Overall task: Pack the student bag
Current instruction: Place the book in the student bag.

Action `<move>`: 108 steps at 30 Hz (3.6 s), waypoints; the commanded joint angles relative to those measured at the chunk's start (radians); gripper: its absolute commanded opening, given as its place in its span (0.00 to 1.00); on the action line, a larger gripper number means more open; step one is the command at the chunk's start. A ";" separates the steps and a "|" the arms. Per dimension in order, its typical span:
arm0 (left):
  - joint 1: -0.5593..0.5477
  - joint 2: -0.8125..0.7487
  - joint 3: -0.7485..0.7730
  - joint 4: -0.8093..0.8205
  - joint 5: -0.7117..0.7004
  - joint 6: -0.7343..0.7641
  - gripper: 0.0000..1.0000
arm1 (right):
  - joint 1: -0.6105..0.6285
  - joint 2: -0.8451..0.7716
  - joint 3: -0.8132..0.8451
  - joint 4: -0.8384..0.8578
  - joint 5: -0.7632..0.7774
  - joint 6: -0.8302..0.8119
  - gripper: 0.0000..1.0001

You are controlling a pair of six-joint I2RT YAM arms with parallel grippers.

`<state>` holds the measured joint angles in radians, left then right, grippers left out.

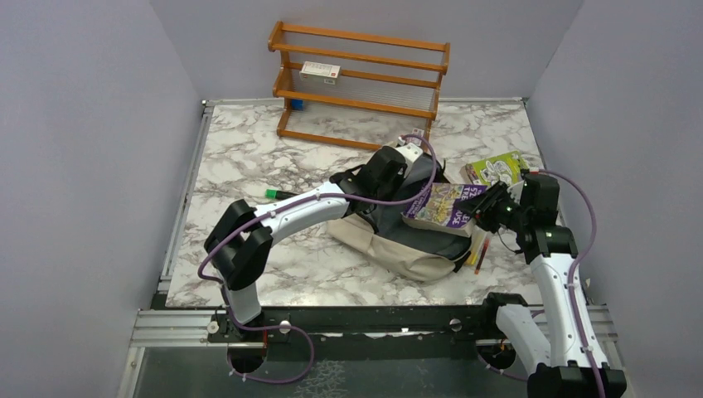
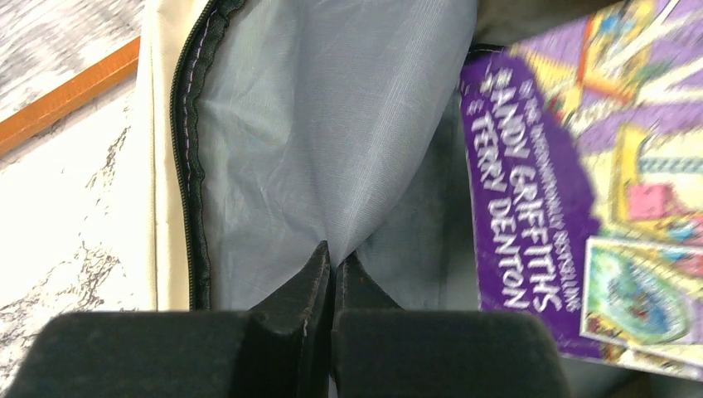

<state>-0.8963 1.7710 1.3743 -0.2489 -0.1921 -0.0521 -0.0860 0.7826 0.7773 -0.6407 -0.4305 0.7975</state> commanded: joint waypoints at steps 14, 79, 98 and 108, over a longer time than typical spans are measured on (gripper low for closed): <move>0.005 -0.116 -0.042 0.172 0.012 -0.050 0.00 | 0.184 0.165 -0.168 0.545 -0.038 0.286 0.00; 0.041 -0.028 0.048 0.005 -0.070 -0.052 0.00 | 0.635 0.651 -0.158 0.898 0.527 0.185 0.89; -0.011 -0.043 0.053 -0.077 -0.121 -0.013 0.00 | 0.635 0.066 -0.153 0.414 0.679 -0.020 0.87; -0.024 -0.157 -0.084 -0.160 -0.216 -0.051 0.00 | 0.635 0.044 -0.084 0.348 0.667 -0.126 0.87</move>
<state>-0.9257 1.7050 1.3464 -0.3473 -0.3187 -0.0925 0.5434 0.8352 0.6670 -0.2379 0.2169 0.7277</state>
